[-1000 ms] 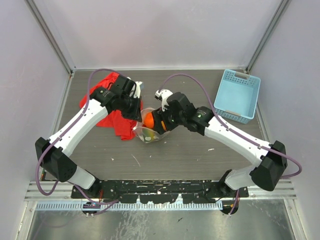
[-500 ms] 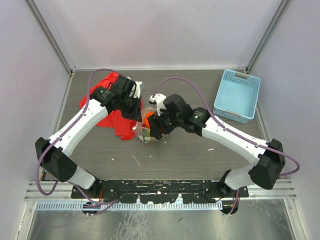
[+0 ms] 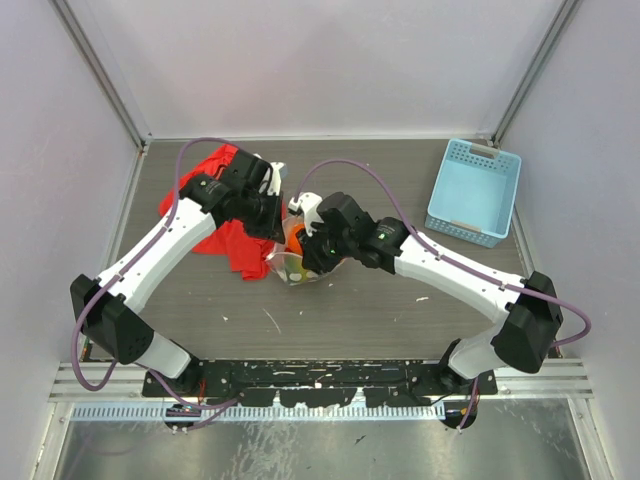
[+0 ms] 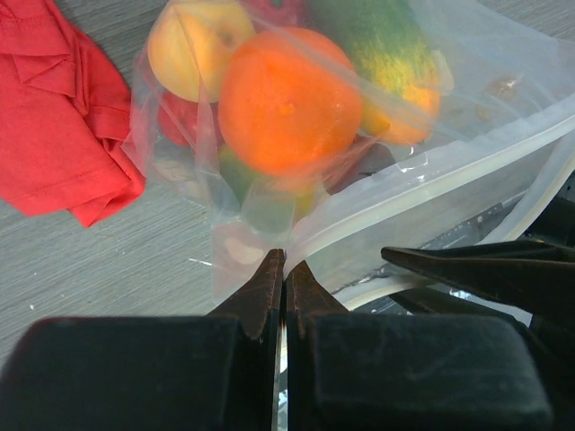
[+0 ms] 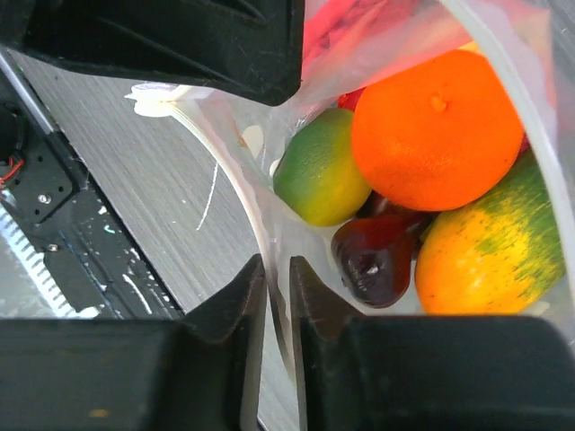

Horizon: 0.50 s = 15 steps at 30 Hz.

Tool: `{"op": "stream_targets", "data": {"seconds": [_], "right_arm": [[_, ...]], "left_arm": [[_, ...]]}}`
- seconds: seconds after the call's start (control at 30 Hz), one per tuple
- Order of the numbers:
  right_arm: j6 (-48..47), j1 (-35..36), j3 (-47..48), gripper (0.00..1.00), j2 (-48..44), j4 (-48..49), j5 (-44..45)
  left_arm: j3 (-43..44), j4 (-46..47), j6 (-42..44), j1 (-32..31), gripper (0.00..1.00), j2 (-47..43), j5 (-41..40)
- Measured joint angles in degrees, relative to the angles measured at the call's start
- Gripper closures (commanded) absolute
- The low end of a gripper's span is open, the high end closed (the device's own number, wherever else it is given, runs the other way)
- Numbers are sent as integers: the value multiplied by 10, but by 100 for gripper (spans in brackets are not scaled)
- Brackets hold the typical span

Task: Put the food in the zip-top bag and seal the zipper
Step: Zip the zipper food storage bag at the center of the board.

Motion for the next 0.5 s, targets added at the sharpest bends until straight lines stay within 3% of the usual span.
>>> {"op": "stream_targets", "data": {"seconds": [0.07, 0.1, 0.33, 0.5], "right_arm": [[-1, 0, 0, 99, 0, 4, 6], [1, 0, 0, 99, 0, 5, 10], [5, 0, 4, 99, 0, 5, 31], [8, 0, 28, 99, 0, 1, 44]], "left_arm": [[0, 4, -2, 0, 100, 0, 0], [0, 6, -2, 0, 97, 0, 0], [-9, 24, -5, 0, 53, -32, -7], [-51, 66, -9, 11, 32, -109, -28]]}}
